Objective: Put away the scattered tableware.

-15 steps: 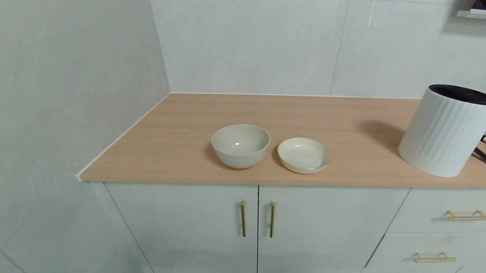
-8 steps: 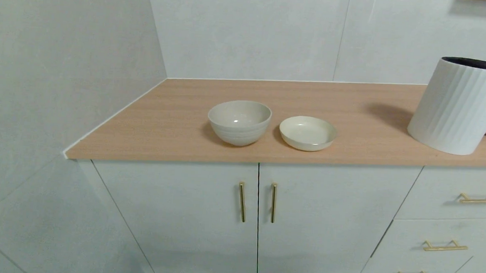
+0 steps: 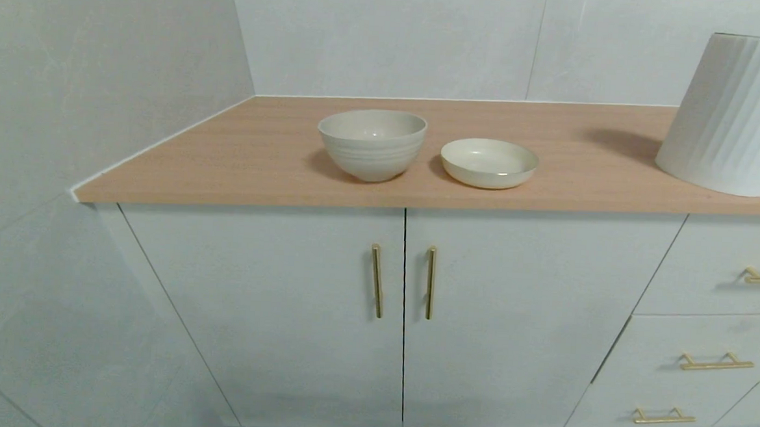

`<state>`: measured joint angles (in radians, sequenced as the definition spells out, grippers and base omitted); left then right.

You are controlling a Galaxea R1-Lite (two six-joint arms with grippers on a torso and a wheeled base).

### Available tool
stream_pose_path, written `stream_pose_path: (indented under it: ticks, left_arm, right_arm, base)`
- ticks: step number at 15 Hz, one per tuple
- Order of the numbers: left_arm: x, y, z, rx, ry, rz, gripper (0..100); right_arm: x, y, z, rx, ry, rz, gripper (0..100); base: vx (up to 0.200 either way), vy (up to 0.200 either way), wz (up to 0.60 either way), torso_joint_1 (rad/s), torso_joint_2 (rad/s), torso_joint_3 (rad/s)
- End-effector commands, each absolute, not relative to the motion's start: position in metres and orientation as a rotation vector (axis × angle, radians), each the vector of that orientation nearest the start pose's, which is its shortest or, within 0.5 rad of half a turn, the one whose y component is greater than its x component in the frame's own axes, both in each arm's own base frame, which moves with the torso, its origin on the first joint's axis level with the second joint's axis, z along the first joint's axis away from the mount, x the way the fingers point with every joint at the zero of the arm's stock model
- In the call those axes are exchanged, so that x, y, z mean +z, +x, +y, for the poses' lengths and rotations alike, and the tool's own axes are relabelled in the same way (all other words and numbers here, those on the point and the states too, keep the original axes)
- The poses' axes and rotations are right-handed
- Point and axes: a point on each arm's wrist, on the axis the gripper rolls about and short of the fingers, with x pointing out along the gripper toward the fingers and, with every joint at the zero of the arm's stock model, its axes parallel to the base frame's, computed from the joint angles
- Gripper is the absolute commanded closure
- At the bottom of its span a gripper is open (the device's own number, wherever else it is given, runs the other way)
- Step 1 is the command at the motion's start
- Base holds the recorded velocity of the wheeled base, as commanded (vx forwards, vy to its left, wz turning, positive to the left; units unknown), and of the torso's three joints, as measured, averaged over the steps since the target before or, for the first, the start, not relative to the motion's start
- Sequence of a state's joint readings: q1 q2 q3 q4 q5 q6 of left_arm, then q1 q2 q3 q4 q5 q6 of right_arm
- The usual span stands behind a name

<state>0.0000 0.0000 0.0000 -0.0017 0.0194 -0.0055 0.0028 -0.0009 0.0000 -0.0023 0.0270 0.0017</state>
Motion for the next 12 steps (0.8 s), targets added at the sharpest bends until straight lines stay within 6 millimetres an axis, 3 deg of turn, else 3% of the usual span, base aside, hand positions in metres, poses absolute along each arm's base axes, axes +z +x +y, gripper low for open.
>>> stream_pose_path:
  ticks: [1, 4, 12]
  left_arm:
    - [0.0756, -0.0228, 0.0004, 0.020, -0.006, -0.002, 0]
    - [0.0756, -0.0228, 0.0004, 0.020, -0.006, -0.002, 0]
    - [0.0756, -0.0228, 0.0004, 0.020, -0.006, -0.002, 0]
  right_arm:
    - [0.0758, -0.0228, 0.0006, 0.031, 0.001, -0.003, 0]
    - [0.0758, -0.0228, 0.0006, 0.031, 0.001, -0.003, 0]
    - [0.0758, -0.0228, 0.0006, 0.031, 0.001, -0.003, 0]
  base:
    - [0.000, 0.000, 0.00, -0.115, 0.46, 0.330]
    - [0.000, 0.000, 0.00, -0.056, 0.28, 0.216]
    - [0.000, 0.000, 0.00, -0.005, 0.02, 0.010]
